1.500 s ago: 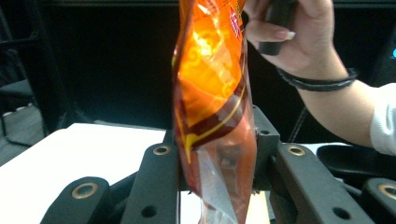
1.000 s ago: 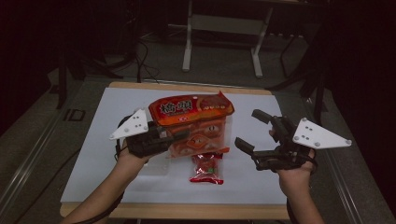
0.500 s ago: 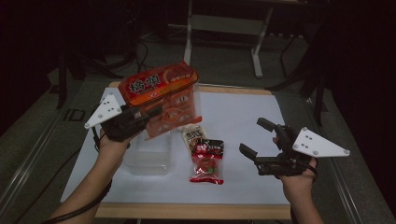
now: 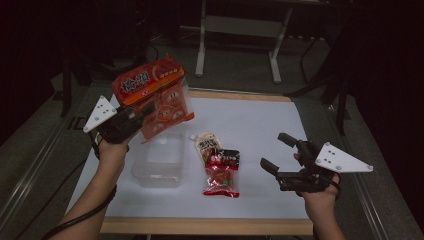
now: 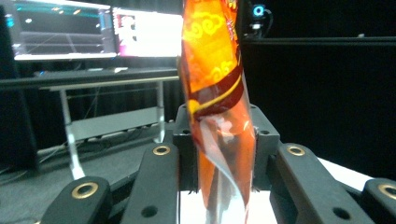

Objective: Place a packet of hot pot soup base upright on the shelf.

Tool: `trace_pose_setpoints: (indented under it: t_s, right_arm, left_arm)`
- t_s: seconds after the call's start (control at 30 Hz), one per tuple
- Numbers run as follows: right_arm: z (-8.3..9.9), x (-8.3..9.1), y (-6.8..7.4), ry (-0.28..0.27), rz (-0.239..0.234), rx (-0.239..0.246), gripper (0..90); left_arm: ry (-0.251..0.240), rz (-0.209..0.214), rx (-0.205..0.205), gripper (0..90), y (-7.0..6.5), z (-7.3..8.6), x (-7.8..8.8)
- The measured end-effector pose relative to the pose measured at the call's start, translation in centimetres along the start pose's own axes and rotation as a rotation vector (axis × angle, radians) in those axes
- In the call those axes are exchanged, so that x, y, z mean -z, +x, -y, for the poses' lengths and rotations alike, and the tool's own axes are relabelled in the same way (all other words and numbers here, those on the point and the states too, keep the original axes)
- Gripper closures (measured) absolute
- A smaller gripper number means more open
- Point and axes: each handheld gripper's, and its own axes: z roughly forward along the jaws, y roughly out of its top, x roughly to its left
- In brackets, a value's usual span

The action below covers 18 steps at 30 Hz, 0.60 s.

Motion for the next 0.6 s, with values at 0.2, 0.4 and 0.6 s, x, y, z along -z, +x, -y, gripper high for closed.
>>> trace_pose_setpoints:
  t_s: [0.2, 0.4, 0.6]
  right_arm:
    - [0.5, -0.3, 0.0, 0.018, 0.004, -0.006, 12.9]
    - [0.9, -0.5, 0.0, 0.036, -0.003, -0.005, 13.0]
    - [1.2, -0.5, -0.1, 0.038, -0.008, -0.013, 13.0]
  left_arm:
    - [0.014, -0.044, 0.037, 71.5, 0.6, 2.0, 0.0]
    - [0.03, -0.067, 0.06, 71.5, 1.0, 3.9, 0.0]
    - [0.041, -0.089, 0.088, 71.5, 1.3, 5.6, 0.1]
